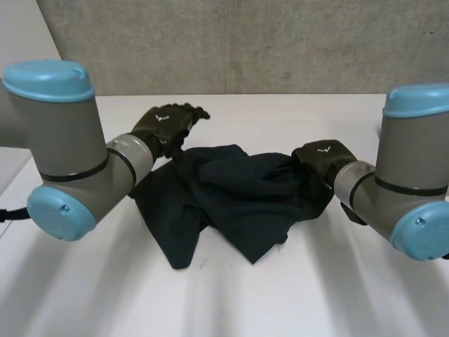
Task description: Fold the laundry.
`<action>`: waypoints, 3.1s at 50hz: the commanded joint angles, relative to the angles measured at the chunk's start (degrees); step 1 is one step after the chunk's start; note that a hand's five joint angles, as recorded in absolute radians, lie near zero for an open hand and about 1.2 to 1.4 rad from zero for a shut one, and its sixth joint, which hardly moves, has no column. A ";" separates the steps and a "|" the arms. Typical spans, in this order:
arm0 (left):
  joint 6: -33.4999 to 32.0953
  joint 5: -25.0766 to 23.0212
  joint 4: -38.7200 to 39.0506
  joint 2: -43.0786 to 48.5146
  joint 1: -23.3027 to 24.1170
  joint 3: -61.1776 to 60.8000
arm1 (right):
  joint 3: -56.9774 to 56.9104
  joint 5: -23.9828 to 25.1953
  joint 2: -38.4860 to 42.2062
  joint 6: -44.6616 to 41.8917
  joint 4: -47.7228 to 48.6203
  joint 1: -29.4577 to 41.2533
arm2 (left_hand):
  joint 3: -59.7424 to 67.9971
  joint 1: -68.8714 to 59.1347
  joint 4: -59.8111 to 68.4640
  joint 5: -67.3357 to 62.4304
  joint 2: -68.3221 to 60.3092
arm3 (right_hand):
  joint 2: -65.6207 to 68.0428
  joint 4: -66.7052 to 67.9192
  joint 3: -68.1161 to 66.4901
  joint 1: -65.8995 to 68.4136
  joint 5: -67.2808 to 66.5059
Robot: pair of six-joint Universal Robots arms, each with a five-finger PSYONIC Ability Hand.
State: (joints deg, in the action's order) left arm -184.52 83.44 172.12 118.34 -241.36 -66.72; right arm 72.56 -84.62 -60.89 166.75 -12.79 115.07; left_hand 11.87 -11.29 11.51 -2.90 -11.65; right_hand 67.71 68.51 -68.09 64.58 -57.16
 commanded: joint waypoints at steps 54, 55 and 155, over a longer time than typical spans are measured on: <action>6.28 1.02 -15.05 -24.29 -7.11 -9.39 | -4.53 -4.68 -21.81 -21.64 -18.24 13.35 | -1.87 1.29 -1.51 2.90 1.65 | -38.87 -39.67 39.26 -35.74 38.33; 6.28 1.20 -15.06 -24.73 -5.89 -9.57 | -4.88 -3.81 -22.85 -22.51 -18.50 12.30 | -1.87 1.29 -1.51 2.90 1.65 | -31.87 -32.67 32.26 -28.74 31.33; 13.50 -6.63 -7.94 15.21 -5.00 36.54 | -27.80 -6.77 4.62 0.16 -0.58 0.33 | 68.13 -68.71 68.49 -67.10 -68.35 | 12.29 11.49 -11.91 15.42 -12.84</action>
State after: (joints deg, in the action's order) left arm -167.27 74.76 164.10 117.58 -247.13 -43.05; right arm 50.78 -84.90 -66.01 168.19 -17.35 113.47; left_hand 67.64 -65.18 68.52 -56.16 -68.58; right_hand 67.28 68.50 -67.90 65.76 -58.27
